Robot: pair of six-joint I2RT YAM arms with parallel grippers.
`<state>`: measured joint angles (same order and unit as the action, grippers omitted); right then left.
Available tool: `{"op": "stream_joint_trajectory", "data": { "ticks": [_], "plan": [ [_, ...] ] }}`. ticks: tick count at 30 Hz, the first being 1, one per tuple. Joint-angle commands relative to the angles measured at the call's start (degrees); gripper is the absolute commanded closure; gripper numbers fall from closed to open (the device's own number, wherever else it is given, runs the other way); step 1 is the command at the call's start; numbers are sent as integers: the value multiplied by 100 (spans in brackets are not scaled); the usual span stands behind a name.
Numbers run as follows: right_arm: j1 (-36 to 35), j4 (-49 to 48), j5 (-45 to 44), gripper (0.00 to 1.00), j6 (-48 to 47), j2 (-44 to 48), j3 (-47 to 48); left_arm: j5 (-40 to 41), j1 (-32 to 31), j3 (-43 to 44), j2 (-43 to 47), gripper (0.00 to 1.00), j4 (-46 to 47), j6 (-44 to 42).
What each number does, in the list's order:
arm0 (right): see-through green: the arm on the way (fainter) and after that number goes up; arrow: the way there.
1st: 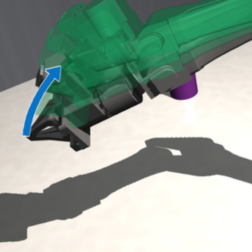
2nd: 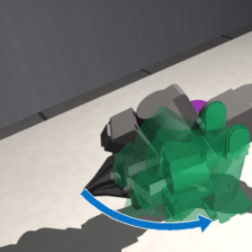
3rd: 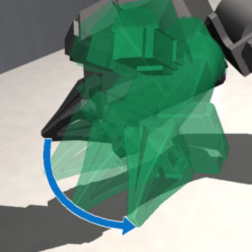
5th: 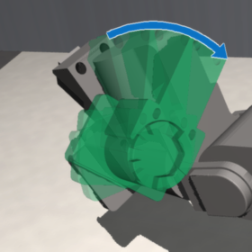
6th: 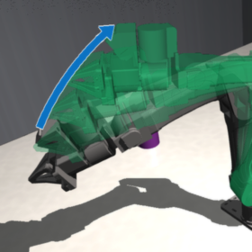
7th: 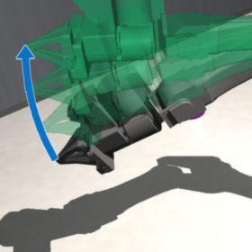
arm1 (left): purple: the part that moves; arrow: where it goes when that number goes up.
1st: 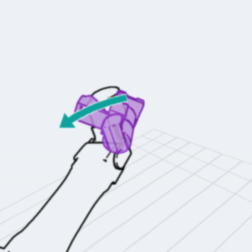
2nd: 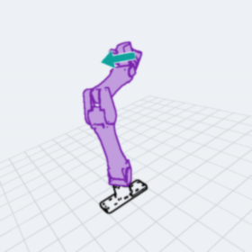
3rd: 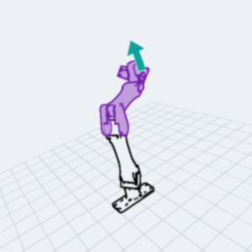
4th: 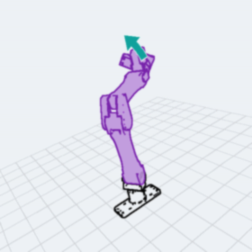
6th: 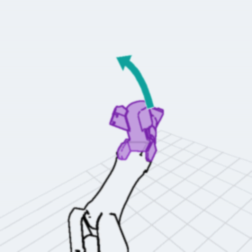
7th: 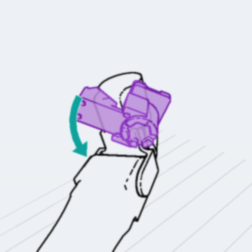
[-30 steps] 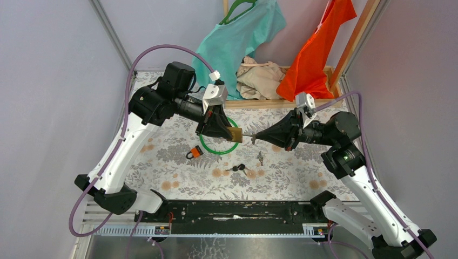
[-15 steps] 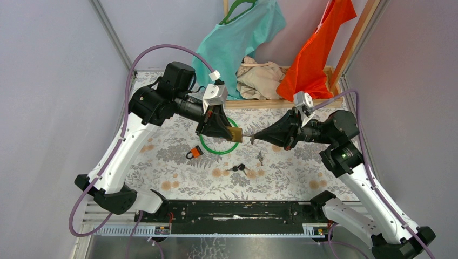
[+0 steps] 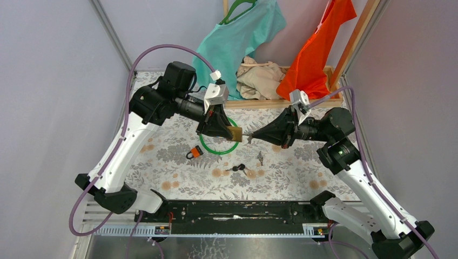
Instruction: Unlock with the key
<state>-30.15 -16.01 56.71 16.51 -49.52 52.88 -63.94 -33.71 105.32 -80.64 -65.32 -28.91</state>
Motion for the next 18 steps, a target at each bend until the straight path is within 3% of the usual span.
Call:
{"op": "stream_joint_trajectory", "data": {
  "ticks": [1, 11, 15, 18],
  "plan": [
    [-212, -126, -101, 100, -150, -191, 354, -304, -156, 299, -15, 100, 456, 96],
    [-737, 132, -510, 100, -312, -645, 620, -203, -191, 327, -52, 100, 467, 151],
    [-740, -492, -654, 100, 608, -881, 516, 18, -213, 306, -35, 100, 467, 3],
    [-733, -501, -820, 100, 1228, -1003, 435, 454, -218, 372, -60, 100, 185, -708]
  ]
}}
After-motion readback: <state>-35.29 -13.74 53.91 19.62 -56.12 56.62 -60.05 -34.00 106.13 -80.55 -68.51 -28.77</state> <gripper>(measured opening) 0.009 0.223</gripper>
